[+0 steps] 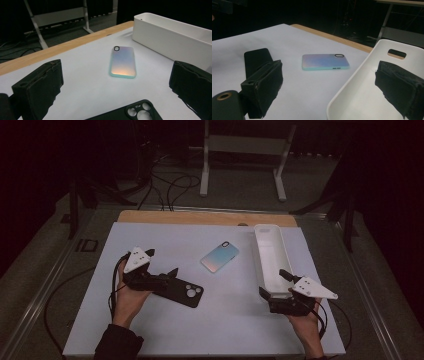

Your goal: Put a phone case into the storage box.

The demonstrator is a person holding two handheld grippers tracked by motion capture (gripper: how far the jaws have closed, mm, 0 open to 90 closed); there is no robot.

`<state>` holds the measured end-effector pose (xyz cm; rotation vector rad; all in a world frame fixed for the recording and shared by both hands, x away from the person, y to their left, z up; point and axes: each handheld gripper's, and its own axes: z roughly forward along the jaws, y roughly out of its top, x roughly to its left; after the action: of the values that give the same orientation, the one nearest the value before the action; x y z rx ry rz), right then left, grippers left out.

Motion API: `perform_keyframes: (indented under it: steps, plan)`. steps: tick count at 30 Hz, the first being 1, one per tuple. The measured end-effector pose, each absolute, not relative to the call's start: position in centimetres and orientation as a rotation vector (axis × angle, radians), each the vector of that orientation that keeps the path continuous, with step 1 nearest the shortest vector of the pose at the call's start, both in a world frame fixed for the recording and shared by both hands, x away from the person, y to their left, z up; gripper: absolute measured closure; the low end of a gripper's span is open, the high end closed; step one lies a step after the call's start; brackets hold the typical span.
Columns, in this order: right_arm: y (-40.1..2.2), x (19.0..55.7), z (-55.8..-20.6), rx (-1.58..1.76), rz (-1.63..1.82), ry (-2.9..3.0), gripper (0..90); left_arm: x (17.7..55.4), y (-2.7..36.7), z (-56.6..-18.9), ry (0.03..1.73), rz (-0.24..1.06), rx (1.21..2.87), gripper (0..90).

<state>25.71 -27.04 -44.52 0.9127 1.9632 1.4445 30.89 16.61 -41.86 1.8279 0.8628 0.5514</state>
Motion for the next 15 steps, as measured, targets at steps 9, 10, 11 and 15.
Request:
perform_keyframes:
  steps: [9,10,11,15]
  plan:
    - [-27.1,25.7,-44.5,0.911,1.445,1.962,7.6,32.7,14.3,-42.0,0.854,0.531,1.899,0.0]
    - [-27.1,25.7,-44.5,0.91,1.446,1.962,7.6,32.9,14.0,-42.0,0.853,0.533,1.913,0.0]
    - [-27.1,25.7,-44.5,0.909,1.445,1.963,7.6,33.1,13.7,-42.1,0.85,0.532,1.922,0.0]
    - [-27.0,25.7,-44.5,0.906,1.442,1.967,7.6,34.0,12.7,-42.6,0.847,0.525,1.955,0.0]
